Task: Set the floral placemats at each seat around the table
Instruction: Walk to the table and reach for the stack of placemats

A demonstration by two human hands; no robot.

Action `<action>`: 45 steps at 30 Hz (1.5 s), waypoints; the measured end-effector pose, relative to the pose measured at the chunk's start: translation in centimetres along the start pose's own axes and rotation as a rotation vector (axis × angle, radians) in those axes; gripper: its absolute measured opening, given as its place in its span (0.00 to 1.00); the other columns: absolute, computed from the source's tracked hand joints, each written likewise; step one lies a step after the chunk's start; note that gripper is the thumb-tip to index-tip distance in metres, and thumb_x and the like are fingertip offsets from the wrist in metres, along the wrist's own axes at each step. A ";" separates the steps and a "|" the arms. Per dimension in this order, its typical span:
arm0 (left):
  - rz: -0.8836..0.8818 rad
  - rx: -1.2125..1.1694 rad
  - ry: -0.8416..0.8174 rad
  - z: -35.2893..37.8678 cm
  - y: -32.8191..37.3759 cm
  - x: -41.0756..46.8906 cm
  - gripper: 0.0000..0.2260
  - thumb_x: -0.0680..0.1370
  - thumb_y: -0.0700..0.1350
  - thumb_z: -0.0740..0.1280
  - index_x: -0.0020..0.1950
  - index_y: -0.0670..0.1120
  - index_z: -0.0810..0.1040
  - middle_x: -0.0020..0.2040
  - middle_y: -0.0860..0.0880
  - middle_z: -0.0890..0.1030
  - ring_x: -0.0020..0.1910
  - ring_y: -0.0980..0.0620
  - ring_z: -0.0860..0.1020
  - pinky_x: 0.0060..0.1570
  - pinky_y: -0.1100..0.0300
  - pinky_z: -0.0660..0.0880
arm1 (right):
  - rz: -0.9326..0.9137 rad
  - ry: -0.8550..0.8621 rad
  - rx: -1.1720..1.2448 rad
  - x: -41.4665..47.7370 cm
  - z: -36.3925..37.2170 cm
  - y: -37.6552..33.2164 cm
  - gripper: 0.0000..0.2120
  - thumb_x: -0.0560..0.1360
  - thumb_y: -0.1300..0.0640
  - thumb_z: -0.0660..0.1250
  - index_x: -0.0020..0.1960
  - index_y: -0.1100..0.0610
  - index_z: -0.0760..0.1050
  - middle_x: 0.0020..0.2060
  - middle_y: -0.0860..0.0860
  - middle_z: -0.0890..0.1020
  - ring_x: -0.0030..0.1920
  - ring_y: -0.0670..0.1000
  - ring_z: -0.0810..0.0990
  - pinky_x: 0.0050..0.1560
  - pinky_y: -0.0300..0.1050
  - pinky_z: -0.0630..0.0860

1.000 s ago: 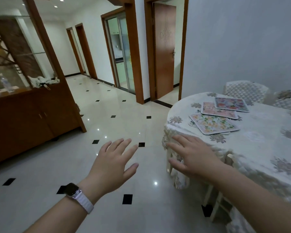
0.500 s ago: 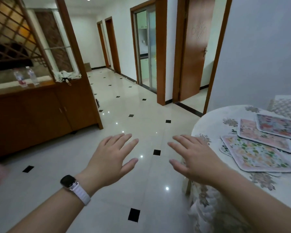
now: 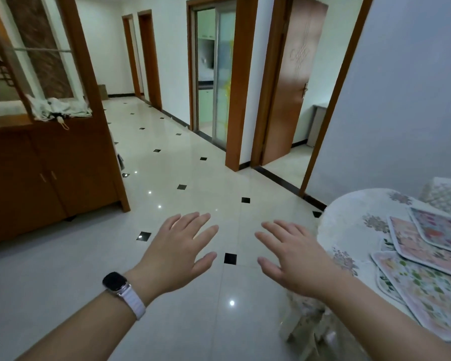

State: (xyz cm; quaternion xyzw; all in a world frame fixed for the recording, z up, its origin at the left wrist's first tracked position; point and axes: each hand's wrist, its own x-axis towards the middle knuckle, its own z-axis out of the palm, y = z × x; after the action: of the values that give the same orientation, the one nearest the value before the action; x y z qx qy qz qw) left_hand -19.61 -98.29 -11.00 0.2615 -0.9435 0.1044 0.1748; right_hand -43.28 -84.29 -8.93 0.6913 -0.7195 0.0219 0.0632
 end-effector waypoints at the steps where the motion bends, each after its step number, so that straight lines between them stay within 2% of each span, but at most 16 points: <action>1: 0.008 -0.010 -0.003 0.5 -1.6 1.1 0.23 0.78 0.59 0.59 0.67 0.50 0.76 0.68 0.46 0.76 0.66 0.44 0.73 0.65 0.48 0.65 | 0.025 0.012 0.007 1.8 -0.1 0.0 0.28 0.78 0.36 0.50 0.74 0.46 0.64 0.75 0.47 0.66 0.76 0.53 0.61 0.73 0.50 0.56; 4: 0.057 -0.015 0.001 1.7 -5.7 4.7 0.23 0.77 0.59 0.60 0.66 0.49 0.77 0.67 0.46 0.76 0.65 0.44 0.74 0.64 0.47 0.66 | 0.053 0.038 0.017 6.2 -0.6 0.2 0.28 0.78 0.36 0.50 0.75 0.46 0.62 0.75 0.47 0.65 0.76 0.52 0.60 0.74 0.50 0.54; 12: 0.113 -0.078 0.018 6.3 -11.4 13.3 0.21 0.76 0.57 0.60 0.63 0.47 0.78 0.64 0.45 0.78 0.62 0.43 0.76 0.61 0.47 0.69 | 0.128 0.017 0.004 13.9 1.0 3.6 0.26 0.76 0.38 0.54 0.69 0.49 0.71 0.70 0.50 0.73 0.71 0.54 0.69 0.69 0.51 0.64; 22: 0.117 -0.035 -0.011 13.2 -14.4 28.7 0.21 0.76 0.57 0.61 0.63 0.47 0.79 0.63 0.45 0.79 0.62 0.43 0.76 0.60 0.49 0.65 | 0.178 0.051 0.042 25.7 4.6 16.7 0.26 0.78 0.37 0.55 0.72 0.48 0.67 0.71 0.48 0.71 0.72 0.51 0.66 0.72 0.50 0.60; 26: 0.103 -0.020 -0.054 15.8 -14.7 36.5 0.22 0.76 0.58 0.60 0.63 0.48 0.79 0.63 0.46 0.79 0.62 0.44 0.76 0.61 0.51 0.63 | 0.211 0.070 0.094 30.1 4.8 23.3 0.27 0.78 0.37 0.53 0.73 0.47 0.66 0.72 0.48 0.70 0.73 0.51 0.65 0.72 0.50 0.59; 31: 0.181 0.029 -0.040 18.0 -13.3 46.1 0.22 0.76 0.58 0.60 0.65 0.48 0.78 0.64 0.45 0.78 0.63 0.42 0.75 0.62 0.45 0.68 | 0.237 0.115 0.065 34.1 3.3 32.1 0.27 0.78 0.37 0.53 0.73 0.47 0.66 0.72 0.48 0.69 0.73 0.51 0.64 0.72 0.51 0.60; 38: 0.259 0.018 -0.040 21.1 -11.8 56.6 0.23 0.76 0.58 0.59 0.64 0.48 0.78 0.65 0.44 0.78 0.64 0.42 0.75 0.62 0.46 0.70 | 0.308 0.075 0.091 37.1 5.2 38.6 0.27 0.79 0.37 0.52 0.75 0.46 0.63 0.75 0.47 0.66 0.75 0.50 0.60 0.74 0.49 0.55; 45: 0.344 -0.061 -0.099 28.4 -11.7 66.7 0.23 0.76 0.59 0.57 0.65 0.50 0.77 0.66 0.46 0.78 0.65 0.44 0.75 0.62 0.47 0.70 | 0.388 0.036 0.083 43.4 8.4 45.0 0.27 0.79 0.37 0.52 0.74 0.47 0.64 0.74 0.48 0.67 0.75 0.51 0.61 0.74 0.51 0.55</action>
State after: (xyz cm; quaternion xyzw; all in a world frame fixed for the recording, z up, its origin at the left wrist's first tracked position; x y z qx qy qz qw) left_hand -74.71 -146.81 -10.19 0.0957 -0.9845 0.0909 0.1154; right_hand -90.25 -126.39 -9.44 0.5411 -0.8365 0.0755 0.0421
